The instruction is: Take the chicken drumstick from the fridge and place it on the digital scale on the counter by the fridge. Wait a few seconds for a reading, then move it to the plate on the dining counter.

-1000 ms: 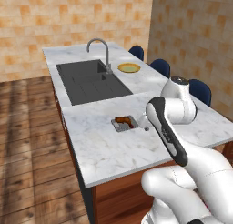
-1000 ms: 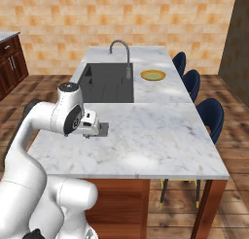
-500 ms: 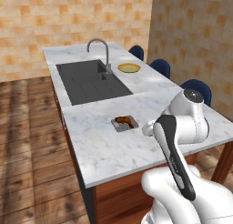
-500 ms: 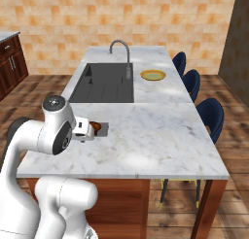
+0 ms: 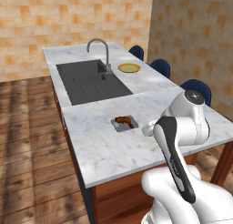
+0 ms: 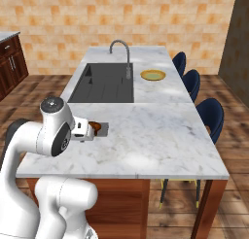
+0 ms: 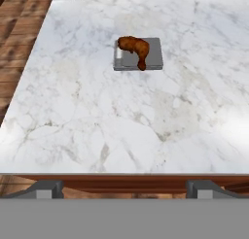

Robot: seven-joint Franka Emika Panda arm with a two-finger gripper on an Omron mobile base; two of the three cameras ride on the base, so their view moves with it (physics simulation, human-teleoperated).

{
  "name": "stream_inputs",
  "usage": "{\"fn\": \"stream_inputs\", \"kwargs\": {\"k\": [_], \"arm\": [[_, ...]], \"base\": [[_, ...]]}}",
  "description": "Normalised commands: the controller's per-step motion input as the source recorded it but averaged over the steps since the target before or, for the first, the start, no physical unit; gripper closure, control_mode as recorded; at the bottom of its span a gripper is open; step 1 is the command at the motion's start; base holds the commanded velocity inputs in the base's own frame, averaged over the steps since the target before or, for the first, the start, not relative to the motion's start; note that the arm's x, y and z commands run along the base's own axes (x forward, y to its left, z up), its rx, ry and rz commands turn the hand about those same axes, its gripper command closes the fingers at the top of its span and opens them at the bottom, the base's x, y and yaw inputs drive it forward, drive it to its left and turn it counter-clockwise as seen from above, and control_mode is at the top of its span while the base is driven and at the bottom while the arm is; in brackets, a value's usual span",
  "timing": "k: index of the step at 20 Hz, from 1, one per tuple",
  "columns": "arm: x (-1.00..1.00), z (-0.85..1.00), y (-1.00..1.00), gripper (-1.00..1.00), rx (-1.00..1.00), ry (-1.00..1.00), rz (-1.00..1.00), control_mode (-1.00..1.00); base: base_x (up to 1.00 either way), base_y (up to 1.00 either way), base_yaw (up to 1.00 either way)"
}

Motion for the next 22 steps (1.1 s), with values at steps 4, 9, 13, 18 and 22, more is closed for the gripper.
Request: {"fn": "stream_inputs", "kwargs": {"k": [4,9,13,18,22], "arm": [[0.00,0.00,0.00,-1.00,0.00,0.00,0.00,-1.00],[0.00,0.00,0.00,-1.00,0.00,0.00,0.00,-1.00],[0.00,0.00,0.00,-1.00,0.00,0.00,0.00,-1.00],[0.00,0.00,0.00,-1.00,0.00,0.00,0.00,-1.00],[0.00,0.00,0.00,-1.00,0.00,0.00,0.00,-1.00]], "base": [[0.00,0.00,0.00],[0.00,0.00,0.00],[0.00,0.00,0.00],[0.00,0.00,0.00],[0.00,0.00,0.00]]}}
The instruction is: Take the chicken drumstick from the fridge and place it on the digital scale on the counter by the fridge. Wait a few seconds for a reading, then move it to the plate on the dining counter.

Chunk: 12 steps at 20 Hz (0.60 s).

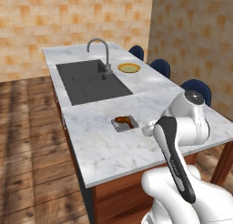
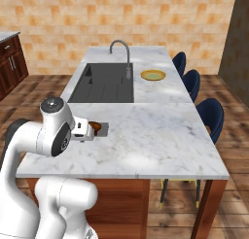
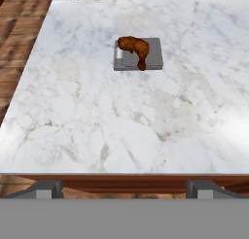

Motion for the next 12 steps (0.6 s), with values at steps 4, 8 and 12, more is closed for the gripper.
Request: {"fn": "stream_inputs", "kwargs": {"k": [4,8,12], "arm": [[0.00,0.00,0.00,-1.00,0.00,0.00,0.00,-1.00],[0.00,0.00,0.00,-1.00,0.00,0.00,0.00,-1.00],[0.00,0.00,0.00,-1.00,0.00,0.00,0.00,-1.00]], "base": [[0.00,0.00,0.00],[0.00,0.00,0.00],[0.00,0.00,0.00]]}}
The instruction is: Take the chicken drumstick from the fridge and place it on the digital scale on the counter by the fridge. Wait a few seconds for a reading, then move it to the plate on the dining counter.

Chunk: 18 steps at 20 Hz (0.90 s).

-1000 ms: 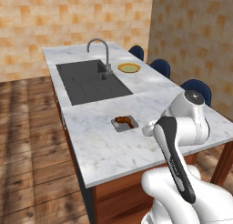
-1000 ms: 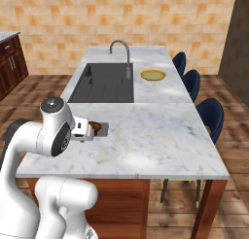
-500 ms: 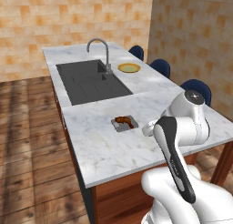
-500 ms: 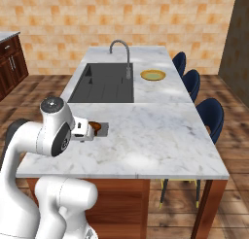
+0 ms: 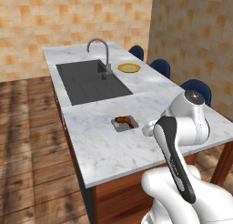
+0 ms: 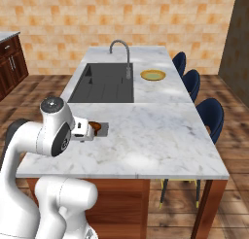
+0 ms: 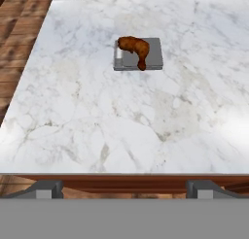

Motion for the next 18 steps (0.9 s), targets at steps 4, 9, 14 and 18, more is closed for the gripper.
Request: {"fn": "stream_inputs", "kwargs": {"k": [4,9,14,18], "arm": [[0.00,0.00,0.00,-1.00,0.00,0.00,0.00,-1.00],[0.00,0.00,0.00,-1.00,0.00,0.00,0.00,-1.00],[0.00,0.00,0.00,-1.00,0.00,0.00,0.00,-1.00],[0.00,0.00,0.00,-1.00,0.00,0.00,0.00,-1.00]], "base": [[0.00,0.00,0.00],[0.00,0.00,0.00],[0.00,0.00,0.00],[0.00,0.00,0.00]]}}
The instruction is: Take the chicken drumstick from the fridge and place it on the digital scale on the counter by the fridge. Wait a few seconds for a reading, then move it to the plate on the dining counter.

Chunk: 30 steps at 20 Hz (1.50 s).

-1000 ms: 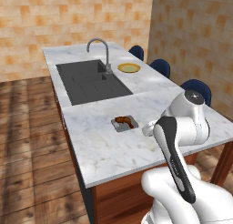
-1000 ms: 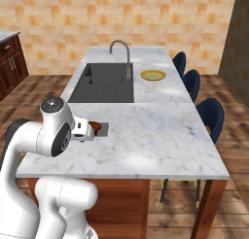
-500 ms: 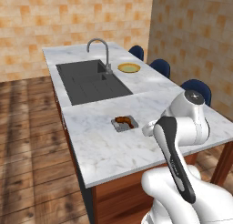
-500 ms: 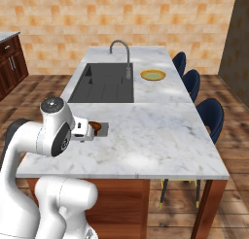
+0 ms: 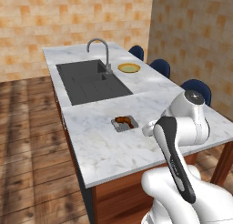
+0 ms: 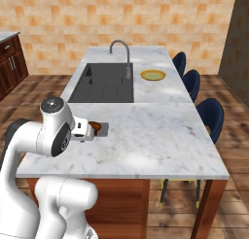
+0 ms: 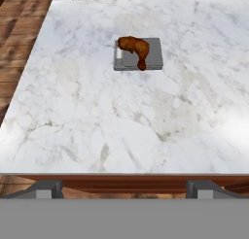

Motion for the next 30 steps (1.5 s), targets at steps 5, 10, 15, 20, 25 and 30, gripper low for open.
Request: {"fn": "stream_inputs", "kwargs": {"k": [5,10,15,20,25,30], "arm": [[0.00,0.00,0.00,-1.00,0.00,0.00,0.00,-1.00],[0.00,0.00,0.00,-1.00,0.00,0.00,0.00,-1.00],[0.00,0.00,0.00,-1.00,0.00,0.00,0.00,-1.00],[0.00,0.00,0.00,-1.00,0.00,0.00,0.00,-1.00],[0.00,0.00,0.00,-1.00,0.00,0.00,0.00,-1.00],[0.05,0.00,0.00,-1.00,0.00,0.00,0.00,-1.00]], "base": [[0.00,0.00,0.00],[0.00,0.00,0.00],[0.00,0.00,0.00],[0.00,0.00,0.00],[0.00,0.00,0.00],[0.00,0.00,0.00]]}}
